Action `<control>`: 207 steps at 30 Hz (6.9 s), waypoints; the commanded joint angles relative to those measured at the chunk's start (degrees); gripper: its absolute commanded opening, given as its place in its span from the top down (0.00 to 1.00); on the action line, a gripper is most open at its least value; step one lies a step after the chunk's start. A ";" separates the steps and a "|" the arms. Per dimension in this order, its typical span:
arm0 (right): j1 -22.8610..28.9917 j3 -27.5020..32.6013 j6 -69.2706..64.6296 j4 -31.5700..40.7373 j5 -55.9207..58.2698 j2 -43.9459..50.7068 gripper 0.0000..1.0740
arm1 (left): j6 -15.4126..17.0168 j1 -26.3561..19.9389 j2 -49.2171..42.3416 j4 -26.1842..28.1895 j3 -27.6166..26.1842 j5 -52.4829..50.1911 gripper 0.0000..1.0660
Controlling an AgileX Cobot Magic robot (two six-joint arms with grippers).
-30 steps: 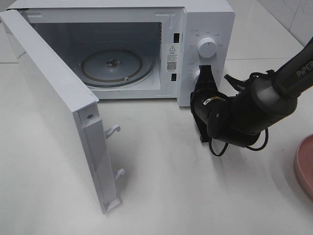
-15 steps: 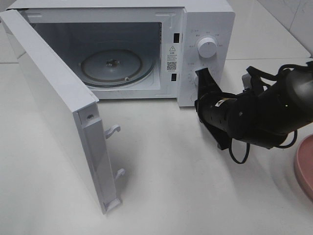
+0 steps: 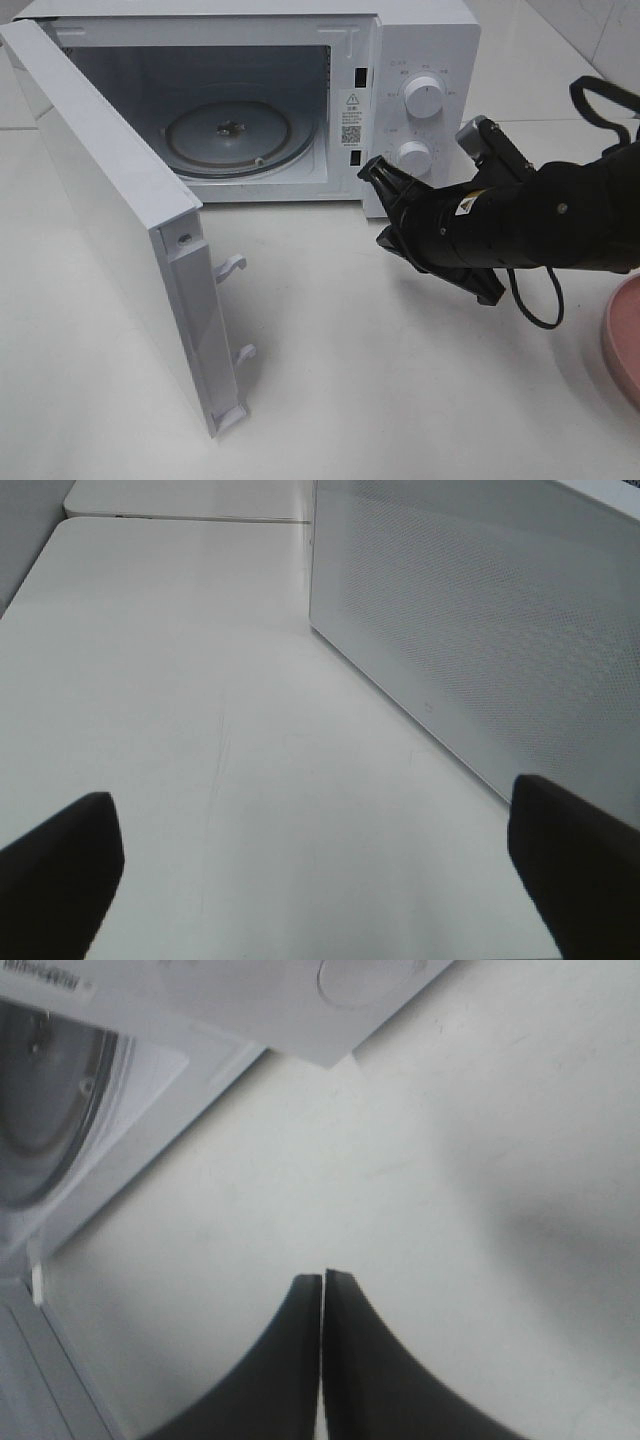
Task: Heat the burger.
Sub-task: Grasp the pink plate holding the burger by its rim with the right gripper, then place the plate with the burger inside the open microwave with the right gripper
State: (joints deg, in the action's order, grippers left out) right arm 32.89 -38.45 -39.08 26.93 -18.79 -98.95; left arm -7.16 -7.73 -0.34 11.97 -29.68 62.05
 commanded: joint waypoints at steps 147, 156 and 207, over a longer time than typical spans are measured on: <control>-10.94 0.40 -2.69 -67.95 65.32 6.42 1.00 | -0.06 -0.17 -1.43 0.11 0.11 -0.86 0.08; -6.93 0.92 -1.83 -68.07 69.10 11.80 1.00 | -0.06 -0.17 -1.43 0.11 0.11 -0.86 0.08; 34.61 5.67 9.51 -67.84 77.75 24.29 1.00 | -0.06 -0.17 -1.43 0.11 0.11 -0.86 0.08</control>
State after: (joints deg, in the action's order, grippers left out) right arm 67.15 -33.06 -30.48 -37.76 57.52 -75.29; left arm -7.16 -7.73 -0.34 11.97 -29.68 62.05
